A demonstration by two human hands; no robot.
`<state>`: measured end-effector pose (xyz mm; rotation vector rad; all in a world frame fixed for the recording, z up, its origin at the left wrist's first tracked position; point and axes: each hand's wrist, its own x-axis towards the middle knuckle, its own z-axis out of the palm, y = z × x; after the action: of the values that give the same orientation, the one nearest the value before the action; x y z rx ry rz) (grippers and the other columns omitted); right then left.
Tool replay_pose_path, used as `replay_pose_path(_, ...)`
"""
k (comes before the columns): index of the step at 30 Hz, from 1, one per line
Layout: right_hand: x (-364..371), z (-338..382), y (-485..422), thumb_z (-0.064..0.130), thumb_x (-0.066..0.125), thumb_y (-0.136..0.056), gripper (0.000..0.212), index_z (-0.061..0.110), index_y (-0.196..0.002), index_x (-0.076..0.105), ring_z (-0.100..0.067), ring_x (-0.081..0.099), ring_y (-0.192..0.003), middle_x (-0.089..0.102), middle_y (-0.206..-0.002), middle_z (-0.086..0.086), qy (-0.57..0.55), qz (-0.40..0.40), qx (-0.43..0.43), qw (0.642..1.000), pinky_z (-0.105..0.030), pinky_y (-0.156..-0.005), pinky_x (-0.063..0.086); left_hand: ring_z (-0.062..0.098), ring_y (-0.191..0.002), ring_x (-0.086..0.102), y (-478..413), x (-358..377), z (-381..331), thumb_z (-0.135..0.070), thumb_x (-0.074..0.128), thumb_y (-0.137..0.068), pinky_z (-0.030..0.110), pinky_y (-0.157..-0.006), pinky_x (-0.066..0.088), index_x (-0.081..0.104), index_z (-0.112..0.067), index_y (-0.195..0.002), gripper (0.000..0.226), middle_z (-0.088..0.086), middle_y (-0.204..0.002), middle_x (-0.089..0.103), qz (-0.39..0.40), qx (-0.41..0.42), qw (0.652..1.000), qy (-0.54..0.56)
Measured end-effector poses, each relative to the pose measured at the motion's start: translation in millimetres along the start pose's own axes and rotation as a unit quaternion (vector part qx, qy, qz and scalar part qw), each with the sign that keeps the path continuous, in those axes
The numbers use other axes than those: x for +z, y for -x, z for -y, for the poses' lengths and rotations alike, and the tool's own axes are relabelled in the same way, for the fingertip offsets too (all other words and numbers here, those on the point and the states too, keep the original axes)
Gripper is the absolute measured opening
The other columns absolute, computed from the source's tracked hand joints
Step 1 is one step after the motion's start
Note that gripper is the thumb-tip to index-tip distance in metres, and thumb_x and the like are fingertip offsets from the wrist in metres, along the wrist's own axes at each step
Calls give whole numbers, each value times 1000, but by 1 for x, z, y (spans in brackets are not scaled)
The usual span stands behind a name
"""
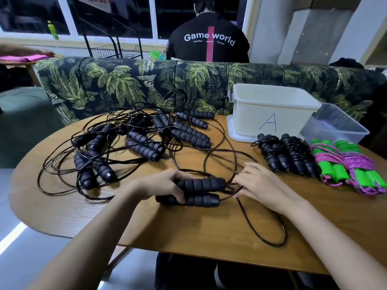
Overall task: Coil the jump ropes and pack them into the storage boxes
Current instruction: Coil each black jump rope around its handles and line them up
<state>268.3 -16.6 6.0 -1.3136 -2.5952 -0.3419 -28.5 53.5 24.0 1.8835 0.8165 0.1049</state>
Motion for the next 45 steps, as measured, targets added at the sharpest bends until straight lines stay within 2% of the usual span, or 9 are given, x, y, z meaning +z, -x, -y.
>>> replay_pose_path(4, 12, -1, 10, 40, 56, -88, 24, 24, -101, 68, -9, 62, -94, 67, -97, 13, -32, 2, 27, 999, -37, -102, 48, 7, -108, 56, 0, -1, 7, -12, 77, -77, 21, -95, 45, 59, -26, -131, 59, -10, -115, 60, -143, 25, 977, -160)
replay_pose_path(8, 17, -7, 16, 38, 56, -90, 25, 26, -106, 70, -6, 59, -103, 67, -103, 14, -65, -19, 53, 996, -36, -110, 39, -6, -116, 52, 9, 5, 25, -31, 76, -83, 14, -96, 43, 55, -38, -132, 54, -18, -123, 56, -213, 98, 965, -114)
replay_pose_path(13, 15, -3, 17, 18, 74, -80, 17, 19, -97, 74, -12, 61, -94, 66, -94, 7, -26, -96, 30, 995, -42, -107, 44, 5, -103, 60, 9, 16, 50, -20, 62, -95, 31, -91, 51, 62, -41, -120, 33, -9, -113, 62, -296, 100, 939, -141)
replay_pose_path(20, 16, 13, 25, 11, 63, -88, 31, 28, -114, 65, 3, 40, -127, 59, -125, 18, -135, -24, 93, 986, -30, -108, 38, -2, -130, 44, 19, 22, 61, -68, 59, -84, 22, -107, 35, 55, -40, -132, 56, -22, -136, 51, -217, 88, 964, -123)
replay_pose_path(25, 17, 37, 14, 59, 53, -87, 34, 26, -92, 63, 0, 31, -134, 48, -138, 18, -172, 38, 86, 981, -18, -105, 21, 1, -129, 45, 23, 27, 64, -74, 61, -77, 21, -106, 36, 55, -50, -129, 58, -24, -132, 54, -234, 93, 963, -95)
replay_pose_path(37, 15, 35, 20, 32, 59, -95, 20, 20, -80, 55, 17, 21, -139, 42, -148, 19, -268, 70, 124, 953, -30, -124, 14, 2, -126, 47, 23, 29, 67, -73, 71, -68, 29, -109, 40, 54, -53, -127, 65, -22, -129, 53, -240, 92, 963, -86)
replay_pose_path(40, 8, 45, 21, 44, 63, -91, 24, 34, -110, 54, 26, -3, -133, 20, -146, 35, -209, 74, 162, 962, -16, -117, -8, 2, -134, 41, 23, 34, 61, -68, 73, -70, 24, -112, 34, 52, -47, -131, 68, -29, -135, 47, -234, 133, 956, -113)
replay_pose_path(42, 6, 48, 25, 49, 65, -86, 56, 38, -135, 40, 15, 8, -134, 18, -140, 34, -163, 88, 213, 959, -23, -119, 6, 5, -134, 42, 21, 37, 57, -61, 75, -75, 29, -111, 35, 48, -40, -138, 72, -22, -139, 47, -220, 154, 951, -154)
replay_pose_path(45, 0, 43, 26, 38, 61, -92, 50, 34, -138, 42, 2, 32, -128, 34, -131, 24, -116, 68, 277, 951, -28, -108, 33, 6, -126, 48, 16, 39, 57, -54, 73, -81, 30, -105, 41, 55, -38, -132, 57, -18, -132, 51, -219, 165, 943, -189)
